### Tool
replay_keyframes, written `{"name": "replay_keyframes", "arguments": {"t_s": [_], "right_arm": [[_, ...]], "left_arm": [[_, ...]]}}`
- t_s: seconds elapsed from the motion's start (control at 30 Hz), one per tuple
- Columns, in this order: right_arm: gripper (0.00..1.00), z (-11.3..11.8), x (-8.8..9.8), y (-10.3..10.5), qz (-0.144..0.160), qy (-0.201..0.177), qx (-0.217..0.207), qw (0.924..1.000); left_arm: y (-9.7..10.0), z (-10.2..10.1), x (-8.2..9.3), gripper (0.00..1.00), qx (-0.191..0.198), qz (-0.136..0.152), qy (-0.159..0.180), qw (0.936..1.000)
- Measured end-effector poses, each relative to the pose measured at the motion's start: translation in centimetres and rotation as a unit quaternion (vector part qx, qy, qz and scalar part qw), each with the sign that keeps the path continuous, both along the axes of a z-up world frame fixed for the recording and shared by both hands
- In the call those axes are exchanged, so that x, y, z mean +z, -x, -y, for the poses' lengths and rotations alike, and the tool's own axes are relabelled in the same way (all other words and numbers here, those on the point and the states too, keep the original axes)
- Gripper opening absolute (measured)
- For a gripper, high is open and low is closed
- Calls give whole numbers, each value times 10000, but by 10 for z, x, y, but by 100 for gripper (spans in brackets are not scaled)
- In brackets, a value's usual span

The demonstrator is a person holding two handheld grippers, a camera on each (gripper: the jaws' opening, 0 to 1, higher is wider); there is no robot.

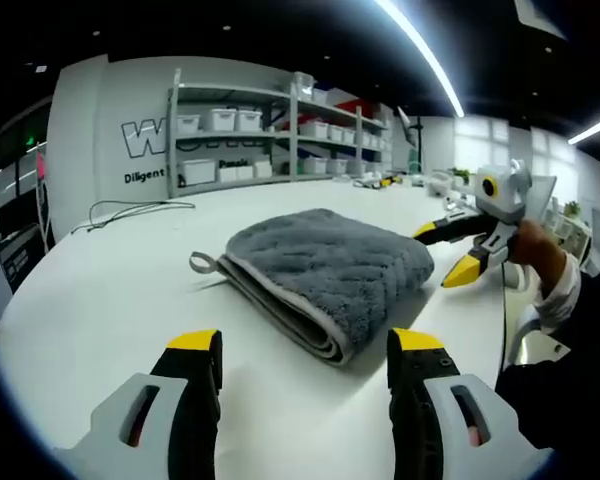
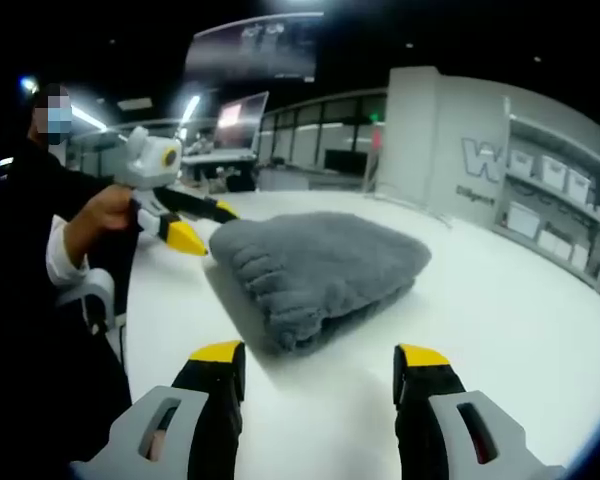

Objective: Open the folded towel by lifting each exposed corner and separating the folded layers until the towel lies flat within the target outline without major curled edges

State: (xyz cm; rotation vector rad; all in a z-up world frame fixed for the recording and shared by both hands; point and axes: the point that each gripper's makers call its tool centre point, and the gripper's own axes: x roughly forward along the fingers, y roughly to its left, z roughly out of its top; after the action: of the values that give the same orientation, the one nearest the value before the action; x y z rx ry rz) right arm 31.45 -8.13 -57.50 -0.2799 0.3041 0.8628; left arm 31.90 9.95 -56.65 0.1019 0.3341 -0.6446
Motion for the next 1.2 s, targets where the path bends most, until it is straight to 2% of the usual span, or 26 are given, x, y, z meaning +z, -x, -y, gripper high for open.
{"name": "replay_keyframes", "arguments": {"t_s": [0.13,0.3,0.4,0.7,0.8,1.2], "right_arm": [[53,-10,1,5,-61,-105,197,9997],[49,-10,-4,4,-89,-3,163,9998],[46,-9,-3,4,-83,-44,146,9998],[43,-9,-5,0,-126,-95,62,9999],[42,-11,-5,-1,-138,-125,45,9998],[39,-21,-8,-1,-150,-174,96,9997]], "left_arm": [[-2,1,1,62,-44,12,51,10000],[-4,6,-1,57,-147,1,57,9999],[-6,5,-4,55,-86,-49,-30,9999],[-5,11,-3,47,-214,-64,55,9997],[-6,9,-4,50,-118,-86,100,9998],[-4,14,-8,47,-103,-171,223,9996]]}}
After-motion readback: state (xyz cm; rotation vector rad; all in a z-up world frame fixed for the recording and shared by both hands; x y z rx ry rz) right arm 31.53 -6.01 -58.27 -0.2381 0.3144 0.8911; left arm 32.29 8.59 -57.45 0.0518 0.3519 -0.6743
